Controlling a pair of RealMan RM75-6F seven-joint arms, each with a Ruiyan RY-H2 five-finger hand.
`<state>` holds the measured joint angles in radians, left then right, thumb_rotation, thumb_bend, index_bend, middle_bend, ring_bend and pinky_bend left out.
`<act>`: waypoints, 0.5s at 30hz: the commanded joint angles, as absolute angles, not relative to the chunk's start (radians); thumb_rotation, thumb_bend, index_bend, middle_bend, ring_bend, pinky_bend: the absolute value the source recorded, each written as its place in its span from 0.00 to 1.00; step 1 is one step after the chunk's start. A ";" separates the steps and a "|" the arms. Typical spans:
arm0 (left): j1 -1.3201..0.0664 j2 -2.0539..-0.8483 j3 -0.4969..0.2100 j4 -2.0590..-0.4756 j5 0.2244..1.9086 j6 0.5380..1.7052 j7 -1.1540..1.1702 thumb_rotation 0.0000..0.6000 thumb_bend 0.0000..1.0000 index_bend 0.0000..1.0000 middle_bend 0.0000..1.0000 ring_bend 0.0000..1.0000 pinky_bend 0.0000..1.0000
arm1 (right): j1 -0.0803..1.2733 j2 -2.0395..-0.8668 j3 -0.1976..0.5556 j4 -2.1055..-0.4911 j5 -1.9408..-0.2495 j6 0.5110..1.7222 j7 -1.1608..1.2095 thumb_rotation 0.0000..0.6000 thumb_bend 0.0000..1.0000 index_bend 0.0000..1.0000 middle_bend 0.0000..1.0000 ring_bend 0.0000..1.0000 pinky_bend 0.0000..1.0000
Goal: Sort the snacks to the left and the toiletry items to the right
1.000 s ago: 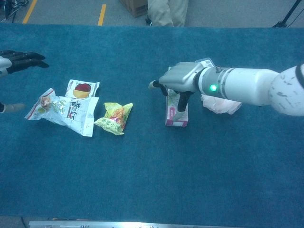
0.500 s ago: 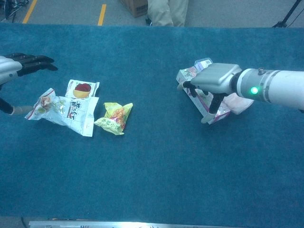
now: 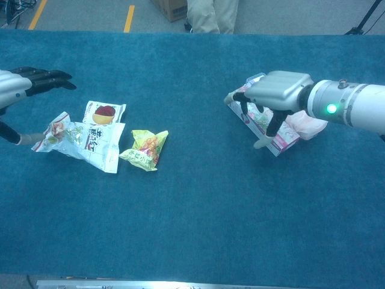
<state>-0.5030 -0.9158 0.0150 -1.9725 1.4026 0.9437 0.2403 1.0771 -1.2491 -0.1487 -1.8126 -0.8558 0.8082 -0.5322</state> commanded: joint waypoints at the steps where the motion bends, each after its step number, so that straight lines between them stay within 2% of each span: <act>1: -0.497 -0.911 0.013 -1.968 1.398 0.956 0.235 1.00 0.27 0.08 0.00 0.00 0.01 | 1.031 -1.228 -0.108 -1.834 -0.936 0.860 -0.466 0.69 0.00 0.09 0.34 0.38 0.36; 5: -0.475 -0.910 0.005 -1.948 1.397 1.003 0.215 1.00 0.27 0.08 0.00 0.00 0.01 | 0.967 -1.177 -0.085 -1.861 -1.011 0.941 -0.399 0.70 0.00 0.09 0.34 0.35 0.36; 8: -0.453 -0.912 0.001 -1.928 1.400 1.045 0.191 1.00 0.27 0.08 0.00 0.00 0.01 | 0.917 -1.133 -0.078 -1.876 -1.042 0.998 -0.367 0.79 0.00 0.09 0.34 0.35 0.36; 12: -0.415 -0.916 0.001 -1.900 1.406 1.106 0.158 1.00 0.27 0.08 0.00 0.00 0.01 | 0.850 -1.079 -0.082 -1.892 -1.061 1.068 -0.354 0.97 0.00 0.09 0.34 0.35 0.36; 15: -0.382 -0.930 -0.001 -1.865 1.411 1.161 0.136 1.00 0.27 0.08 0.00 0.00 0.01 | 0.795 -1.043 -0.093 -1.896 -1.067 1.117 -0.355 1.00 0.00 0.09 0.34 0.35 0.36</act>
<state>-0.4037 -0.9202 0.0009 -1.8876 1.4068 1.1323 0.1523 0.8287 -1.0701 -0.0863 -1.8887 -1.0570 1.0868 -0.3586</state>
